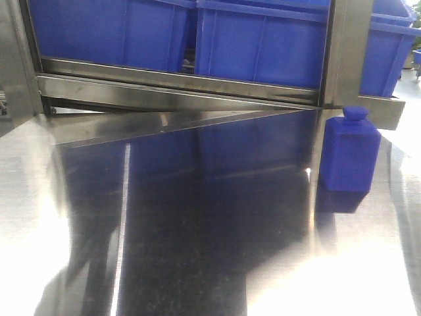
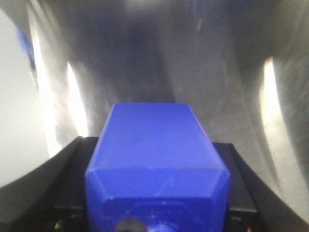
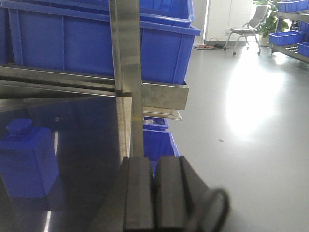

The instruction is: Pick and sort blue part to right shelf

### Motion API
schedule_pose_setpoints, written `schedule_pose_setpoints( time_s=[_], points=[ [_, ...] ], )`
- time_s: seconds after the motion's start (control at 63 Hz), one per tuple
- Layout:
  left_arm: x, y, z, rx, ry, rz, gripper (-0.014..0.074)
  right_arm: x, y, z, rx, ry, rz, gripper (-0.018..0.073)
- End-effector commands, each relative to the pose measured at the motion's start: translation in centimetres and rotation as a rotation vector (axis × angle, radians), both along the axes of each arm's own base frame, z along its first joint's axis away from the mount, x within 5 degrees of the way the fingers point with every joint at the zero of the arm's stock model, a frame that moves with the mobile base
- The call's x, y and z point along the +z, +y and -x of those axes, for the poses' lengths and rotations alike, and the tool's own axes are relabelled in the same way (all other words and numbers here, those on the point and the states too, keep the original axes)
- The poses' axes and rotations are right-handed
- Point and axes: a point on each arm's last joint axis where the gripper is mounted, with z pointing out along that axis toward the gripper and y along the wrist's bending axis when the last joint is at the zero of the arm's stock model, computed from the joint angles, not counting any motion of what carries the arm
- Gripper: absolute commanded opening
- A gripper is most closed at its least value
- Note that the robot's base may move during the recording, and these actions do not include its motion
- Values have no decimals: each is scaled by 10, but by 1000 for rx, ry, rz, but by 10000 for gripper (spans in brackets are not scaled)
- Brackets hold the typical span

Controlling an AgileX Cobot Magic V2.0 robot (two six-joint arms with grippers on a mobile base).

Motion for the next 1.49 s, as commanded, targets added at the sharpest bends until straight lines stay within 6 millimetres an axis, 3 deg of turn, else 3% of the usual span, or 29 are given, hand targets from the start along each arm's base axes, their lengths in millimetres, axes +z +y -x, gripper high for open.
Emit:
schedule_pose_setpoints(
  time_s=[0.0,0.127,0.286,0.397,0.492,0.556,0.667,0.746,0.953,1.302,1.477],
  points=[
    [22,9,31,-4,-227,24,314,20,-1,4,-8,-140,-25,65],
    [18,22,72,-1,-386,54,314,31,1,6,8,-123,-52,65],
    [3,35,118,2,-576,88,314,63,4,12,34,-93,-52,65],
    [-10,41,140,2,-661,112,314,85,6,10,54,-34,-56,84],
    [-17,44,153,3,-711,125,314,106,7,2,87,10,-75,181],
    [-20,46,159,3,-729,130,314,120,9,-6,121,40,-97,299],
    [-19,48,165,4,-750,136,314,137,16,-28,207,139,-122,541],
    [-18,48,165,4,-756,138,314,144,23,-44,270,248,-119,634],
    [-18,47,165,4,-757,142,314,152,46,-91,389,470,-99,608],
    [-18,47,165,3,-756,146,314,182,74,-176,442,816,-120,585],
    [-18,47,165,3,-756,146,314,171,95,-214,366,969,-105,548]
  ],
)
